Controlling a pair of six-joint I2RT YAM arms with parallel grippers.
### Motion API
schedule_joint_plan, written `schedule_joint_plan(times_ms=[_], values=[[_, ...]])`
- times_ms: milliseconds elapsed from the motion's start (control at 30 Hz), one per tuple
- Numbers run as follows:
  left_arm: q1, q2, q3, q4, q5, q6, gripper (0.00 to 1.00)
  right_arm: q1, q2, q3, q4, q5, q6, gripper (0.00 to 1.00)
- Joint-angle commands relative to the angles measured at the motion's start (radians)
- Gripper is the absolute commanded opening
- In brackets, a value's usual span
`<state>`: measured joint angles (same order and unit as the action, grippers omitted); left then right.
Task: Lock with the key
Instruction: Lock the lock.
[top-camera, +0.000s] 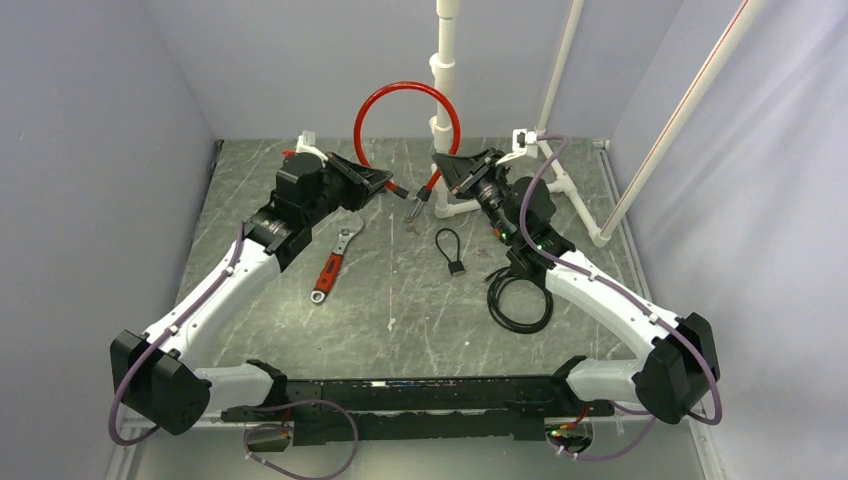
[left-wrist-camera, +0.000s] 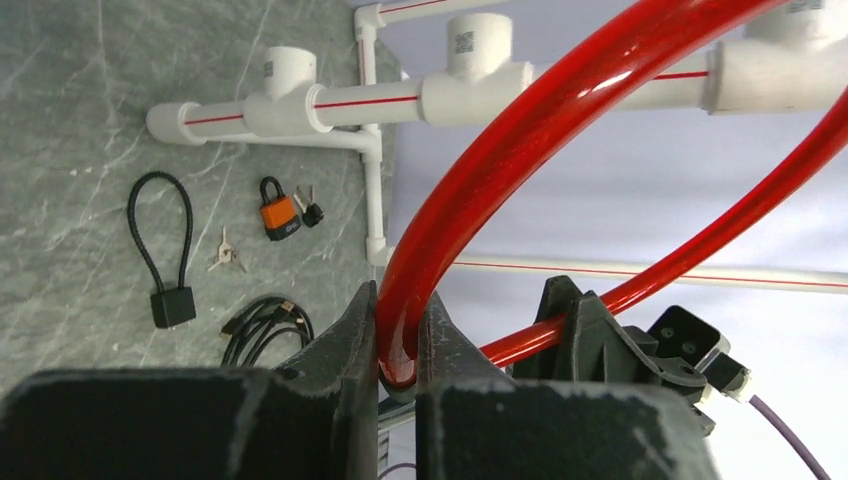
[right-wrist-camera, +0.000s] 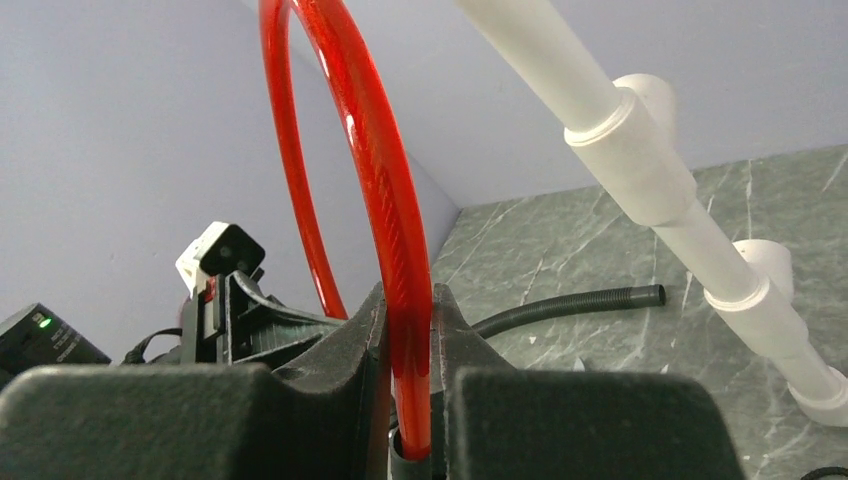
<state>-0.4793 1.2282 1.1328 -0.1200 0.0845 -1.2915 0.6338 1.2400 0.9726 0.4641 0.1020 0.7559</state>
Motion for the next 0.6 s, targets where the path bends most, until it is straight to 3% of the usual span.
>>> schedule_joint_plan(times_ms=[0, 100, 267, 433, 567], values=[[-0.026, 0.004, 0.071, -0.079, -0.052, -0.108, 0.0, 0.006, 0.009, 0.031, 0.159, 0.082, 0.019, 0.0], [-0.027, 0.023, 0.078, -0.231, -0.082, -0.234, 0.0, 0.022, 0.027, 0.055, 0.158, 0.12, 0.002, 0.0], [-0.028, 0.031, 0.087, -0.231, -0.05, -0.285, 0.0, 0.047, 0.054, 0.045, 0.203, 0.161, -0.085, 0.0], [-0.042, 0.02, 0.023, -0.129, -0.022, -0.271, 0.0, 0.049, 0.088, 0.045, 0.254, 0.104, -0.071, 0.0], [-0.035, -0.007, -0.073, 0.051, 0.022, -0.103, 0.02, 0.047, 0.1, 0.047, 0.304, 0.043, -0.074, 0.0]])
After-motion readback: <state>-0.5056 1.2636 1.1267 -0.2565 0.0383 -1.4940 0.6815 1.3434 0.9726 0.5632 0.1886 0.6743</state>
